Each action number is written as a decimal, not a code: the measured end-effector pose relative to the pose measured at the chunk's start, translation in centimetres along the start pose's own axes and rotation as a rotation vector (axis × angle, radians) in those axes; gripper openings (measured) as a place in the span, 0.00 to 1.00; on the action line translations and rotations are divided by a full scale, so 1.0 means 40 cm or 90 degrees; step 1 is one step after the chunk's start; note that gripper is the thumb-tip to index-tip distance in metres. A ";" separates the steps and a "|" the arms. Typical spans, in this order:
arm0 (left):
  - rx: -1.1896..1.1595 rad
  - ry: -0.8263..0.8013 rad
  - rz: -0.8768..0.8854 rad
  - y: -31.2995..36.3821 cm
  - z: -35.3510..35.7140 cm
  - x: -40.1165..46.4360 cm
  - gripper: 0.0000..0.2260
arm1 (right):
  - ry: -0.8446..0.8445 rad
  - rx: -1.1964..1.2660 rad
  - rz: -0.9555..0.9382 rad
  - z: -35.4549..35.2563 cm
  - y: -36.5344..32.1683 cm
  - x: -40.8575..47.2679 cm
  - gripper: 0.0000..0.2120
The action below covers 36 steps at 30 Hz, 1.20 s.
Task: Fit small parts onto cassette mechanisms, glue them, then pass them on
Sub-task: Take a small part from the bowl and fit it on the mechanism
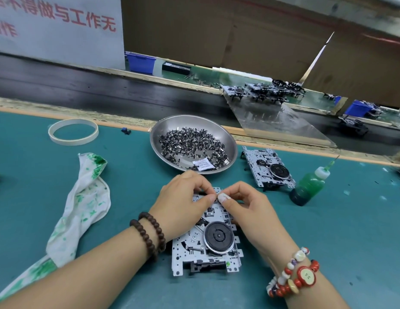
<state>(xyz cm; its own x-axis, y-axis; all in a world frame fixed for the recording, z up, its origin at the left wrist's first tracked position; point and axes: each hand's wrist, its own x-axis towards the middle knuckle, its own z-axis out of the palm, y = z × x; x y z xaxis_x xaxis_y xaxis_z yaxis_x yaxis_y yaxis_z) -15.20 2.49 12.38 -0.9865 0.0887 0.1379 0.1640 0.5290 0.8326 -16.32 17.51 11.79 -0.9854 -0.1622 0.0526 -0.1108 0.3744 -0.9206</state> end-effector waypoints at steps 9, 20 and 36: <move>-0.012 0.001 0.005 -0.005 0.003 -0.001 0.09 | -0.044 0.087 0.050 -0.009 -0.004 -0.006 0.08; 0.005 -0.001 0.033 -0.005 0.002 -0.002 0.10 | -0.052 0.138 0.111 -0.006 -0.018 0.000 0.07; 0.110 0.020 0.141 -0.007 0.001 -0.013 0.06 | -0.048 0.120 0.161 -0.005 -0.030 0.004 0.10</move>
<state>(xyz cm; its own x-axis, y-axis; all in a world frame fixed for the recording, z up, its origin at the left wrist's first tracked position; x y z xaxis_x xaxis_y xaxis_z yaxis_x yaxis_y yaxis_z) -14.76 2.34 12.05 -0.9259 0.1936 0.3243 0.3702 0.6354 0.6776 -16.36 17.20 13.00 -0.9654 -0.1560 -0.2090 0.1687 0.2375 -0.9566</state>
